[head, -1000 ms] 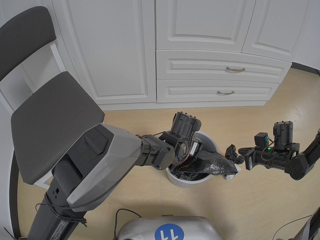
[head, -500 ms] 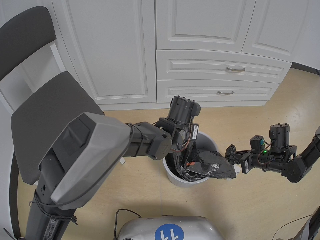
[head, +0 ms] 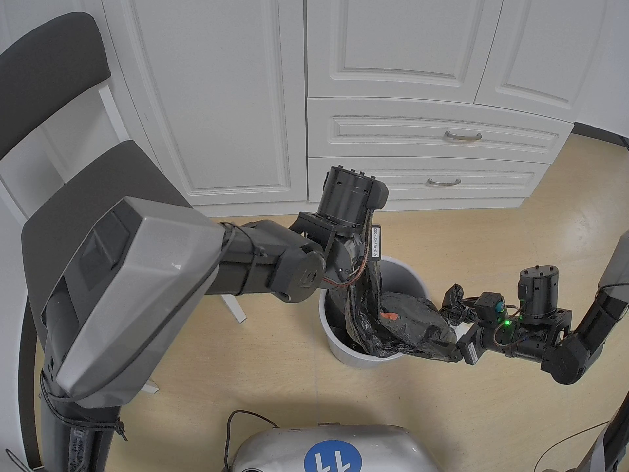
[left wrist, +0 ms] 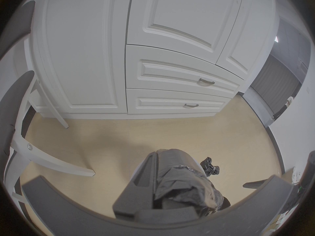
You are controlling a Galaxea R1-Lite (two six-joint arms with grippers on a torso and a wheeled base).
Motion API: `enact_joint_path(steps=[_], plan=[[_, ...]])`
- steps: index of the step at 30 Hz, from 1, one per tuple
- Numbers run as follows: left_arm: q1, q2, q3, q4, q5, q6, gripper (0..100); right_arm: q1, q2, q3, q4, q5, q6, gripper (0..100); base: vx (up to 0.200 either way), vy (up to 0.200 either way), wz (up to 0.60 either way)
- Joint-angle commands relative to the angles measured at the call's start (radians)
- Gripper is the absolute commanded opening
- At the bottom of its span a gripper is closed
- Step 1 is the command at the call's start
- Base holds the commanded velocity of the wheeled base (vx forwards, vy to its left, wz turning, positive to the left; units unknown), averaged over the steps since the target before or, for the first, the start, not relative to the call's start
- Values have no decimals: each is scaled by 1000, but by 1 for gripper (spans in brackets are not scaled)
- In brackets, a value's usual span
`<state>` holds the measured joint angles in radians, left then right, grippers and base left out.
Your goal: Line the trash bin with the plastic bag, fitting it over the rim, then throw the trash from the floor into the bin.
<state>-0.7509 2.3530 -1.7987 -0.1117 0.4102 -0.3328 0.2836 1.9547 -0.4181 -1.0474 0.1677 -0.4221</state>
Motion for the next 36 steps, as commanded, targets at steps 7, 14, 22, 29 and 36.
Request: enact_joint_path(steps=[7,14,22,29,36], plan=[[4,-15,16,1,2,0,0,40,112,62,-78,-5,-61,100,0,0,0],[4,-20,27,0,2,0,0,71,181,15,-103,-114,-50,100,0,0,0],[4,-40,52,-6,2,-2,0,66,245,9,-302,-151,-33,100,0,0,0],[7,-46,68,-11,2,-3,0,49,224,12,-321,-165,-33,0,0,0,0],[15,-55,75,-9,2,-22,0,39,227,-2,-321,-165,-33,0,0,0,0]])
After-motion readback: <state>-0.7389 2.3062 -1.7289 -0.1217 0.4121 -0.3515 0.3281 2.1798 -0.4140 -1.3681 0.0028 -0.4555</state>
